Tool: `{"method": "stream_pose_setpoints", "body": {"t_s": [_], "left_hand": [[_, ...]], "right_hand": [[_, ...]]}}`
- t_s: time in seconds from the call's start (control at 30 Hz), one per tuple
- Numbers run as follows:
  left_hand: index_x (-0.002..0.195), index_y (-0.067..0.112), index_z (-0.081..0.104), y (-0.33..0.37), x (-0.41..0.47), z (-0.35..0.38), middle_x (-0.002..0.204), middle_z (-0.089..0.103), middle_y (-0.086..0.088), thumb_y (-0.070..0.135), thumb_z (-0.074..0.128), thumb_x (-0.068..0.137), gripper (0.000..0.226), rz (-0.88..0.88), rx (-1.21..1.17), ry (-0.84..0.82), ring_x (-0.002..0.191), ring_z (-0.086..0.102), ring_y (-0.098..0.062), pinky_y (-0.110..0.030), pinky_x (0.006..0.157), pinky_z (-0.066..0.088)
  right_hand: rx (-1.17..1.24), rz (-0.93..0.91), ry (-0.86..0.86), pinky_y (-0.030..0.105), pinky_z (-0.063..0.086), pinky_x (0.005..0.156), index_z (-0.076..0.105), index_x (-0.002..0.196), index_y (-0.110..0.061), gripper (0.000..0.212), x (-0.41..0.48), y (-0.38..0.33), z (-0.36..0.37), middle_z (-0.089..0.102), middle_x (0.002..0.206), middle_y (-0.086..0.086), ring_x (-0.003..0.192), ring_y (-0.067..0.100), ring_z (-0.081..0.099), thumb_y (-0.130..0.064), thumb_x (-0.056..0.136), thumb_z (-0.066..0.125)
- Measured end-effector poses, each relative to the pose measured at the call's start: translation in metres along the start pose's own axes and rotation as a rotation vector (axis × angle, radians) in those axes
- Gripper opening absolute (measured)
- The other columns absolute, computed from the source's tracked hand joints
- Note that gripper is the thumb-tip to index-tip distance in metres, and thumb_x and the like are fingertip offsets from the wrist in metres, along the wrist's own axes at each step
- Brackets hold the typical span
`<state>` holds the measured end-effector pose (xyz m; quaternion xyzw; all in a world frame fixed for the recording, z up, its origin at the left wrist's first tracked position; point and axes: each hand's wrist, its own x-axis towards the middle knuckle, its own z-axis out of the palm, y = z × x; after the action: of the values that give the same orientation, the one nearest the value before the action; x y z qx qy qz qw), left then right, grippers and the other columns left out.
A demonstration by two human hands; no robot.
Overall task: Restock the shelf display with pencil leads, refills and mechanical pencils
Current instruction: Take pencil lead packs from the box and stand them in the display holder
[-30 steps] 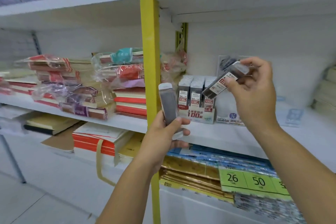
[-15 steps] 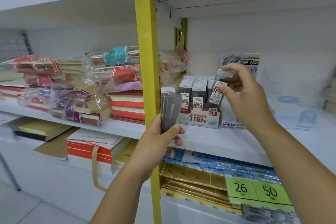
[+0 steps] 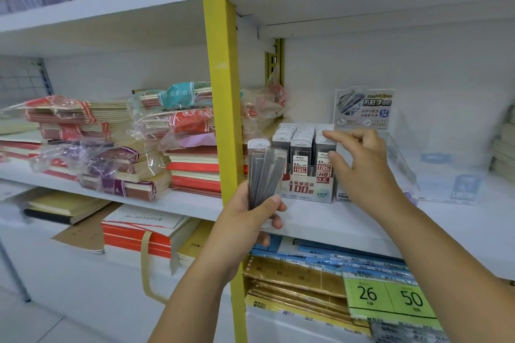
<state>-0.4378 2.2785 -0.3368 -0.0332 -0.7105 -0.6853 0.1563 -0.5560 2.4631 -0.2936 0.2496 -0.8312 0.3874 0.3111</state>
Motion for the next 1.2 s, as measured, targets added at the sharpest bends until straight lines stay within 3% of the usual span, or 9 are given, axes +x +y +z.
{"method": "stream_pose_setpoints", "body": {"t_s": [0.17,0.27,0.37,0.53,0.67,0.8,0.9,1.07,1.2], "left_hand": [[0.114,0.034,0.06,0.005,-0.002,0.01,0.089,0.074,0.002,0.027,0.065,0.095,0.021,0.013,-0.008,-0.032,0.07,0.065,-0.01,-0.023,0.051,0.047],[0.105,0.044,0.063,0.009,-0.003,0.018,0.091,0.074,0.002,0.026,0.066,0.095,0.021,0.039,-0.003,-0.077,0.069,0.064,-0.01,-0.023,0.05,0.046],[0.103,0.045,0.064,0.012,-0.004,0.024,0.091,0.073,0.003,0.026,0.065,0.095,0.021,0.071,-0.014,-0.11,0.07,0.063,-0.01,-0.023,0.049,0.044],[0.11,0.04,0.064,0.014,-0.005,0.025,0.1,0.073,-0.001,0.05,0.06,0.089,0.024,0.049,-0.086,-0.141,0.074,0.062,-0.009,-0.022,0.052,0.043],[0.117,0.041,0.06,0.011,-0.004,0.02,0.106,0.073,0.003,0.058,0.068,0.081,0.041,0.019,-0.069,-0.139,0.079,0.062,-0.008,-0.023,0.059,0.047],[0.117,0.033,0.063,0.005,0.0,0.017,0.102,0.07,-0.002,0.036,0.08,0.076,0.044,0.005,-0.216,-0.066,0.079,0.06,-0.01,-0.022,0.058,0.046],[0.12,0.023,0.063,0.003,0.004,0.012,0.098,0.069,-0.006,0.02,0.079,0.08,0.044,0.022,-0.295,-0.008,0.073,0.059,-0.01,-0.019,0.049,0.042],[0.102,0.038,0.066,0.007,0.005,0.011,0.08,0.064,-0.002,0.022,0.075,0.088,0.023,0.069,-0.159,0.06,0.067,0.056,-0.011,-0.019,0.048,0.041],[0.098,0.043,0.064,0.012,0.004,0.014,0.07,0.062,0.001,0.029,0.073,0.089,0.019,0.109,-0.046,0.064,0.063,0.054,-0.011,-0.019,0.05,0.042]], "right_hand": [[0.07,-0.1,0.064,0.02,0.039,0.082,0.059,0.126,-0.03,0.031,-0.009,-0.023,-0.018,0.054,0.108,-0.009,0.099,0.009,0.051,-0.03,0.096,0.052],[0.375,-0.02,-0.236,0.012,0.045,0.057,0.062,0.11,-0.041,0.02,-0.017,-0.044,-0.025,0.067,0.088,-0.014,0.065,0.004,0.061,-0.039,0.09,0.059],[0.56,0.042,-0.379,0.016,0.042,0.046,0.06,0.105,-0.031,0.022,-0.022,-0.047,-0.022,0.07,0.077,-0.014,0.05,0.013,0.06,-0.021,0.088,0.068],[0.793,0.106,-0.348,0.025,0.05,0.05,0.058,0.105,-0.012,0.021,-0.016,-0.038,-0.035,0.071,0.079,0.002,0.058,0.02,0.066,-0.004,0.088,0.066],[0.798,0.109,-0.411,0.027,0.053,0.062,0.056,0.101,-0.012,0.03,-0.018,-0.032,-0.037,0.071,0.082,0.002,0.069,0.021,0.068,-0.029,0.081,0.071],[0.74,0.122,-0.373,0.028,0.057,0.07,0.063,0.089,-0.022,0.012,-0.019,-0.027,-0.036,0.073,0.095,0.002,0.083,0.018,0.071,-0.013,0.085,0.07],[0.644,0.13,-0.422,0.036,0.059,0.078,0.068,0.085,-0.031,0.032,-0.018,-0.023,-0.039,0.073,0.103,-0.006,0.096,0.012,0.069,0.0,0.082,0.067],[0.389,0.055,-0.52,0.012,0.05,0.066,0.069,0.082,-0.026,0.02,-0.019,-0.023,-0.048,0.072,0.081,-0.009,0.073,-0.001,0.065,-0.011,0.075,0.08],[0.296,-0.01,-0.626,0.021,0.052,0.063,0.063,0.095,-0.037,0.031,-0.024,-0.033,-0.044,0.067,0.085,-0.012,0.066,0.002,0.059,-0.012,0.08,0.076]]}}
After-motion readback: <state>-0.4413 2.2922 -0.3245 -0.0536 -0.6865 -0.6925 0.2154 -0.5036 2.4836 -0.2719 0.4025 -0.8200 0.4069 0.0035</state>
